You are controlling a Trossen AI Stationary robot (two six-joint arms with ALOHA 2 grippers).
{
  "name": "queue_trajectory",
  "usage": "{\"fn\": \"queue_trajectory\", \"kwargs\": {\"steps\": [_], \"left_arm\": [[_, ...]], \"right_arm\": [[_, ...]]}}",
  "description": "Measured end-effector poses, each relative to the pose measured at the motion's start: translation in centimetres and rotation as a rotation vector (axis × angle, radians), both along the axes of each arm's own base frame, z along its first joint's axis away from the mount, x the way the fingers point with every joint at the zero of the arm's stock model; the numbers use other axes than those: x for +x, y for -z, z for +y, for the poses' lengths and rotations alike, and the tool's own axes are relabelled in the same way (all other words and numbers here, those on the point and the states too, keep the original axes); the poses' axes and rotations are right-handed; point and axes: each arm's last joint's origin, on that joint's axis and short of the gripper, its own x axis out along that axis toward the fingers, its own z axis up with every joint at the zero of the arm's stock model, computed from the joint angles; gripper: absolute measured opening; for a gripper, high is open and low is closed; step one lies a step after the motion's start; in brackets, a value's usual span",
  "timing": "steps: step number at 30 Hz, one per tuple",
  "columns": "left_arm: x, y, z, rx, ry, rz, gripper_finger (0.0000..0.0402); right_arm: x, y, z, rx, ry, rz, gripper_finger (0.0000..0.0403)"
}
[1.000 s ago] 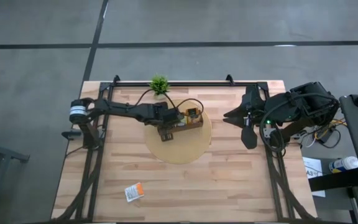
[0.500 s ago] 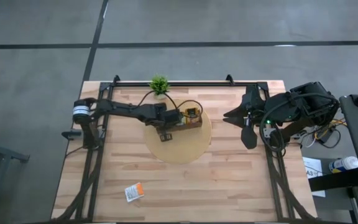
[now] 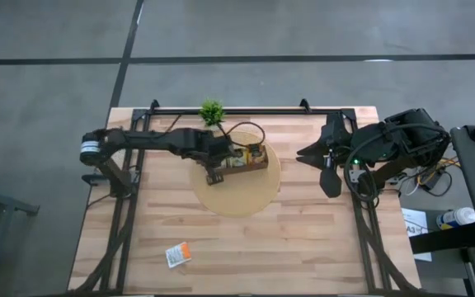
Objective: Pick & Place Tea
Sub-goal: Put the white tea bag into the left section of the wooden organizer
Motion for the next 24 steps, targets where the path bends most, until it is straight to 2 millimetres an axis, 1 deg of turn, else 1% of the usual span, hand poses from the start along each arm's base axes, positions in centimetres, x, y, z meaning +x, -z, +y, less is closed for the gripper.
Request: {"fn": "queue_trajectory", "kwargs": {"steps": [4, 7, 14, 18, 24], "left_arm": [[-2.0, -2.2, -1.7, -0.04, -0.002, -0.036, 0.0], [-3.3, -3.8, -3.4, -0.06, 0.011, -0.106, 0.0], [-6.3, -6.2, -7.6, -0.162, 0.006, -0.225, 0.0], [-7.5, -6.7, -11.4, -0.22, 0.099, -0.244, 0.0], [-9.0, -5.9, -16.9, -0.289, 0.204, -0.196, 0.0]], "right_arm": [[-0.1, 0.2, 0.0, -0.007, -0.002, 0.02, 0.0068], [-0.1, 0.2, 0.0, -0.009, -0.003, 0.023, 0.0068], [0.0, 0.4, 0.1, -0.015, -0.007, 0.033, 0.0068], [0.3, 0.8, 0.1, -0.026, -0.013, 0.049, 0.0068], [0.8, 1.7, 0.3, -0.041, -0.013, 0.087, 0.0068]]}}
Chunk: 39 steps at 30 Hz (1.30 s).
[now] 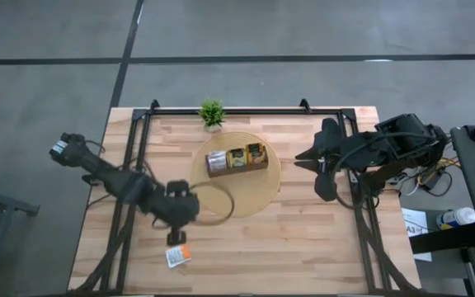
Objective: Pick & Place Tea
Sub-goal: Put the white tea bag into the left section of the wooden organizer
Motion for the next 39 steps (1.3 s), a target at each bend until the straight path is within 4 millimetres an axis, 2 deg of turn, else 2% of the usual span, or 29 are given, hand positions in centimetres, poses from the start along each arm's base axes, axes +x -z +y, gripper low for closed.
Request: {"fn": "queue_trajectory", "kwargs": {"steps": [4, 13, 20, 22, 28, 33, 36, 39], "left_arm": [[-1.1, 0.3, -2.5, -0.08, -0.041, 0.035, 0.0], [-2.8, 1.5, -6.2, -0.253, -0.393, 0.097, 0.0], [-2.8, 3.4, -7.8, -0.49, -0.808, 0.402, 0.0], [-2.8, 4.0, -8.4, -0.499, -0.846, 0.458, 0.0], [-2.0, 6.2, -9.7, -0.44, -0.906, 0.487, 0.0004], [-1.2, 8.3, -10.9, -0.377, -0.926, 0.49, 0.004], [-1.1, 9.4, -11.4, -0.355, -0.948, 0.531, 0.0082], [-1.4, 10.6, -11.9, -0.357, -0.992, 0.665, 0.0131]], "right_arm": [[0.4, 0.7, 0.2, -0.009, 0.001, 0.029, 0.0068], [0.9, 1.6, 0.3, -0.017, 0.002, 0.054, 0.0068], [0.9, 1.6, 0.4, -0.022, -0.004, 0.056, 0.0068], [0.9, 1.6, 0.4, -0.022, -0.004, 0.056, 0.0068], [0.9, 1.6, 0.4, -0.024, -0.007, 0.056, 0.0068], [1.0, 1.6, 0.4, -0.023, -0.008, 0.057, 0.0068], [1.0, 1.6, 0.4, -0.023, -0.008, 0.057, 0.0068], [1.0, 1.6, 0.4, -0.023, -0.008, 0.057, 0.0068]]}}
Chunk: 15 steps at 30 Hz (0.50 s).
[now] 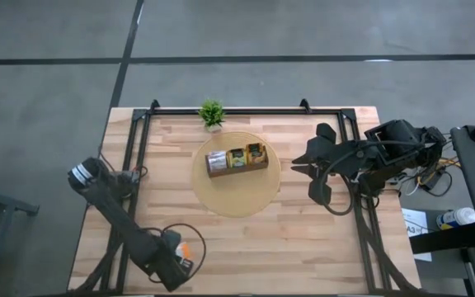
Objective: Pick & Place Tea
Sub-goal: Put the white tea bag into the left section of the wooden organizer
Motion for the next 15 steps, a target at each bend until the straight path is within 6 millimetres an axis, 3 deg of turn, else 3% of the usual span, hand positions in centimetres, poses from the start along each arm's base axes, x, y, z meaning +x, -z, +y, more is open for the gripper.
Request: {"fn": "queue_trajectory", "kwargs": {"steps": [3, 7, 15], "left_arm": [[-0.6, 1.0, -0.3, -0.017, -0.059, 0.085, 0.0178], [-0.4, 1.6, -0.6, -0.032, -0.15, 0.053, 0.0217], [-0.4, 3.3, -0.3, 0.017, -0.186, 0.056, 0.0227]], "right_arm": [[0.0, 0.0, 0.0, -0.01, -0.008, 0.002, 0.0068], [0.0, 0.0, 0.0, -0.035, -0.031, 0.008, 0.0068], [0.0, 0.0, 0.0, -0.047, -0.037, 0.009, 0.0068]]}}
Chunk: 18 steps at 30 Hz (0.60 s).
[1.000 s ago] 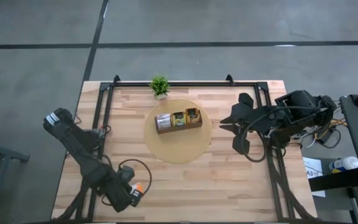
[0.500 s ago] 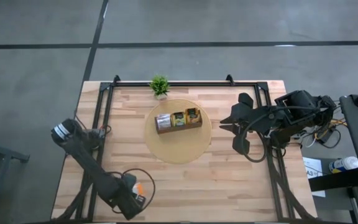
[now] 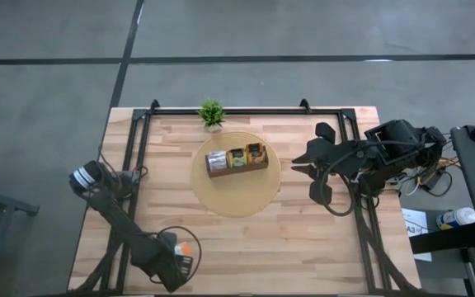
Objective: Pick & Place Tea
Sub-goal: Put the white tea bag into the left section of the wooden organizer
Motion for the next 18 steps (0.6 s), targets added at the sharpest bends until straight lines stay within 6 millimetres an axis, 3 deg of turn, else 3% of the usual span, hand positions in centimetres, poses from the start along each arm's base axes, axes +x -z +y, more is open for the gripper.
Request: {"fn": "queue_trajectory", "kwargs": {"steps": [8, 18], "left_arm": [[-0.8, 2.3, 0.9, 0.047, 0.001, 0.038, 0.0227], [-1.0, 4.8, 1.3, -0.029, -0.002, -0.034, 0.0227]], "right_arm": [[0.0, 0.0, 0.0, -0.001, 0.001, 0.0, 0.0068], [0.0, 0.0, 0.0, 0.002, 0.004, 0.0, 0.0068]]}}
